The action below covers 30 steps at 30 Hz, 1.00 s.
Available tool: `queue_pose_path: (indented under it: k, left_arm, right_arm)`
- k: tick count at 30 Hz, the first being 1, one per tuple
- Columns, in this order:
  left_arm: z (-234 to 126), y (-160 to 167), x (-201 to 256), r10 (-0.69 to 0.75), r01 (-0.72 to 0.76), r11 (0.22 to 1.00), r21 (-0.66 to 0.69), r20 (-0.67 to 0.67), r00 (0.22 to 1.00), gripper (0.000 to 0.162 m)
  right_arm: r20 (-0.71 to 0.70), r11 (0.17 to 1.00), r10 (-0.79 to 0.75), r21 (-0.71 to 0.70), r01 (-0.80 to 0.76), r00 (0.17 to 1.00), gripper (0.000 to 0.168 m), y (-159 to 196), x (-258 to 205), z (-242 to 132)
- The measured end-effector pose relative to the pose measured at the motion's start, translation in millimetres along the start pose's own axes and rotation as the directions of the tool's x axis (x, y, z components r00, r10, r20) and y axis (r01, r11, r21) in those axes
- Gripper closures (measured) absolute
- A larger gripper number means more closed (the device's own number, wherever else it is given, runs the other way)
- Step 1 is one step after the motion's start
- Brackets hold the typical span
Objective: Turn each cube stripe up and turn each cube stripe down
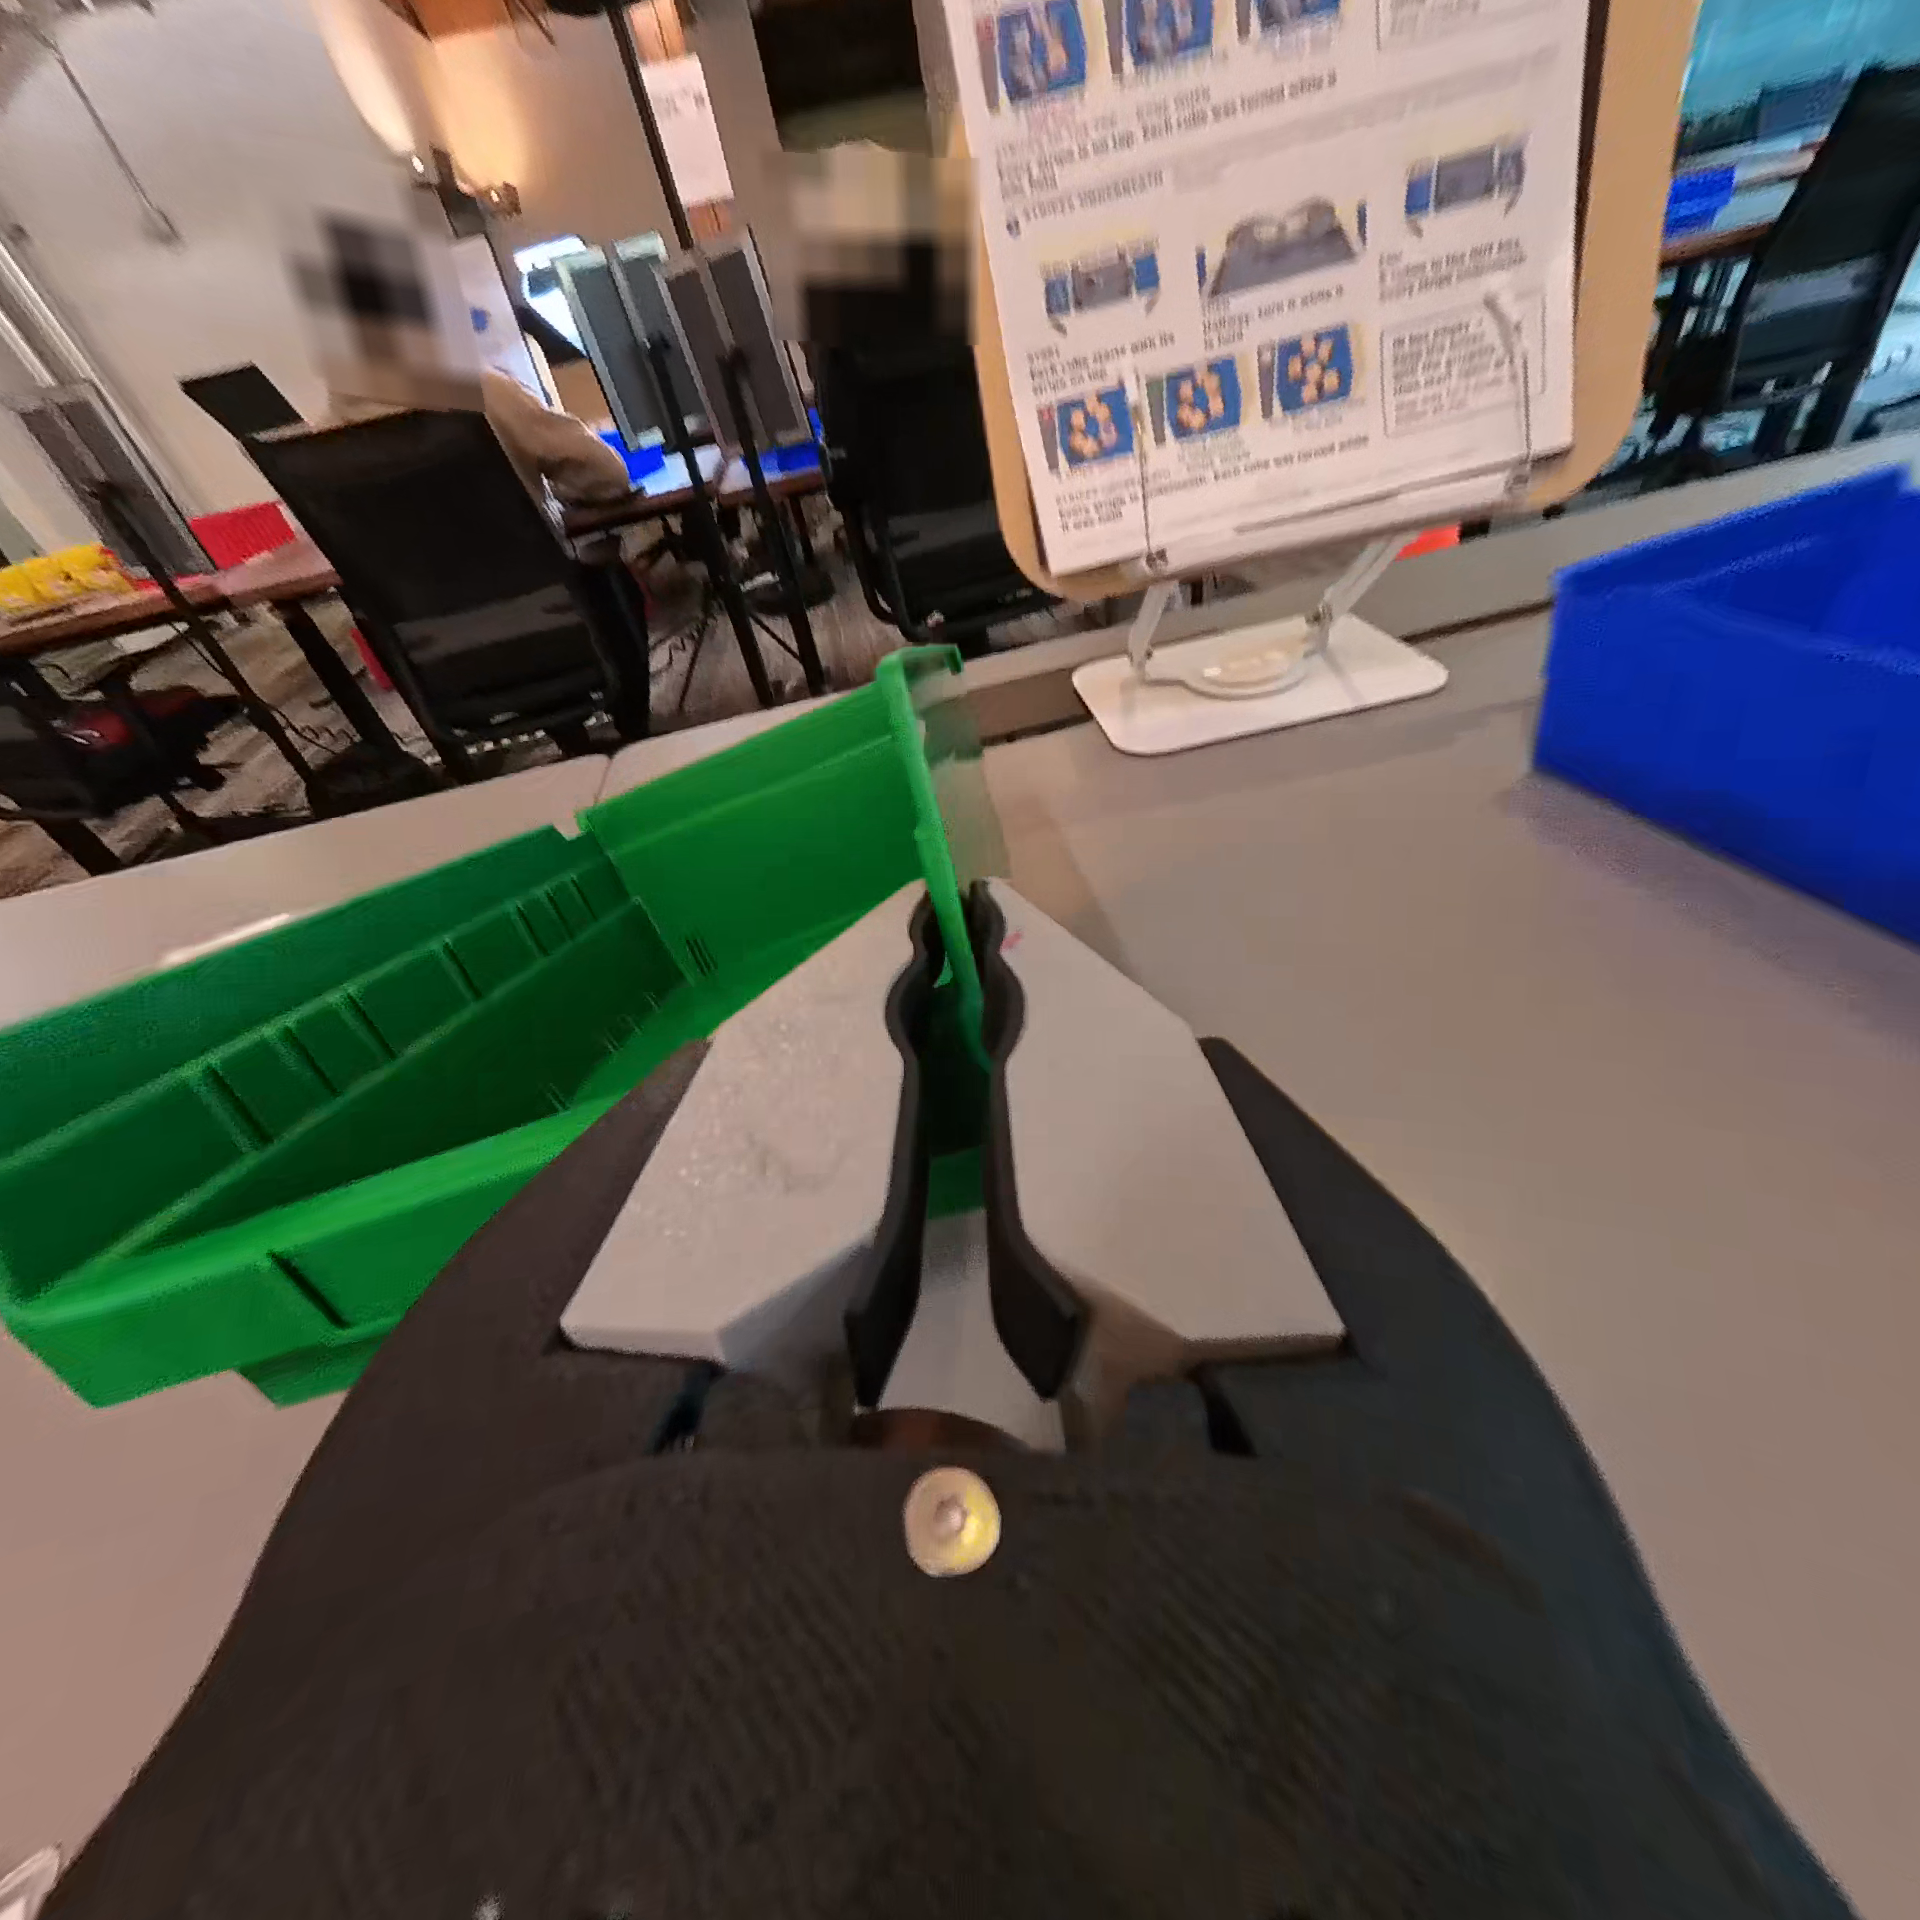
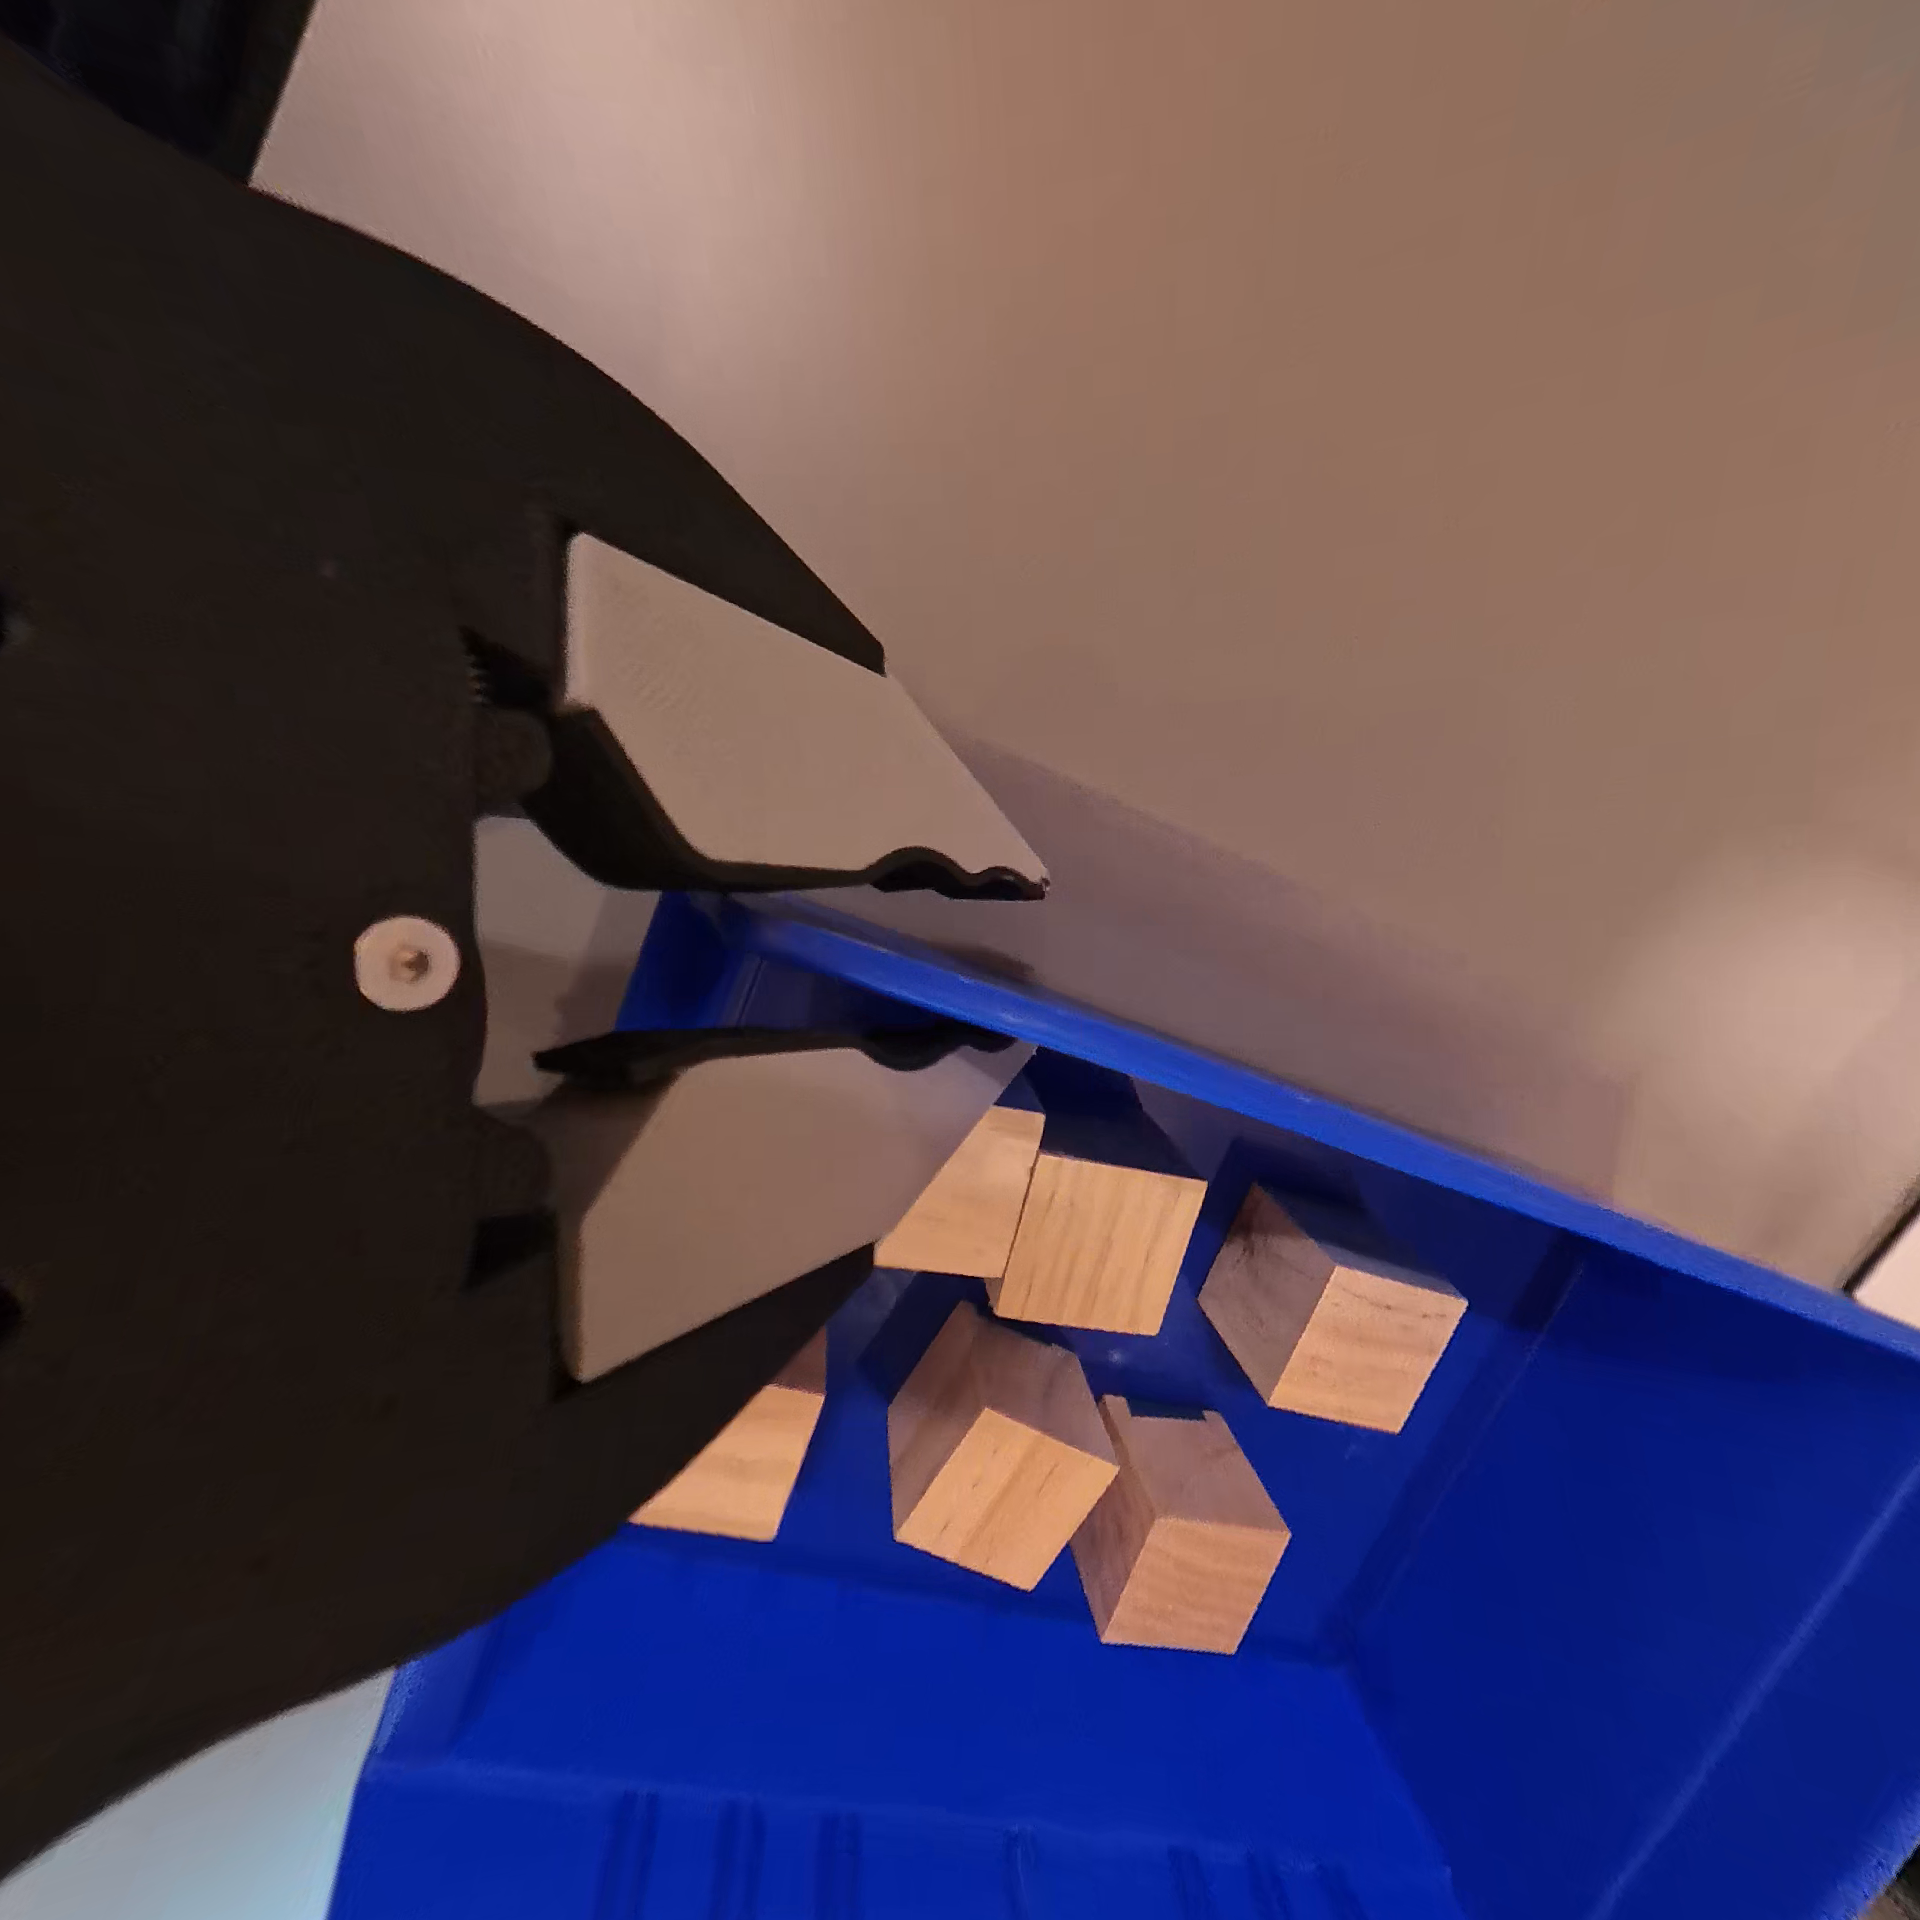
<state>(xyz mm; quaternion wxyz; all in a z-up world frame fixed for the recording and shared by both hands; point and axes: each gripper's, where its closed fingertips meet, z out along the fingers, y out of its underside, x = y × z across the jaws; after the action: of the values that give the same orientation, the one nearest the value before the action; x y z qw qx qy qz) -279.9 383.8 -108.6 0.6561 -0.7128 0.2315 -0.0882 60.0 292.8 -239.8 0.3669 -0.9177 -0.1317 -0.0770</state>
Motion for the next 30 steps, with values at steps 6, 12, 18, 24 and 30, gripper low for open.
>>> queue_pose_path:
  k: [6,12,18,24,30]
  left_arm:
    - [-46,-47,-14,-0.053,0.055,0.988,0.143,-0.019,0.998,0.159]
    - [-107,-101,-15,-0.023,0.017,0.942,0.335,0.015,1.000,0.158]
    - [-143,-125,-28,0.022,-0.102,0.882,0.460,0.177,0.984,0.157]
    - [-159,-132,-33,0.071,-0.204,0.855,0.478,0.282,0.957,0.158]
    - [-164,-154,31,0.139,-0.182,0.784,0.593,0.118,0.983,0.159]
  right_arm:
    - [0.068,0.998,-0.058,0.019,0.057,0.996,0.149,-51,-94,15]
    - [0.168,0.997,-0.055,0.057,0.046,0.984,0.141,-106,-189,33]
    - [0.478,0.983,-0.004,0.163,-0.084,0.878,0.113,-167,-293,14]
    - [0.610,0.910,-0.211,0.409,-0.075,0.764,0.142,-174,-296,-87]
    - [0.569,0.859,-0.135,0.475,-0.190,0.811,0.139,-122,-169,-135]
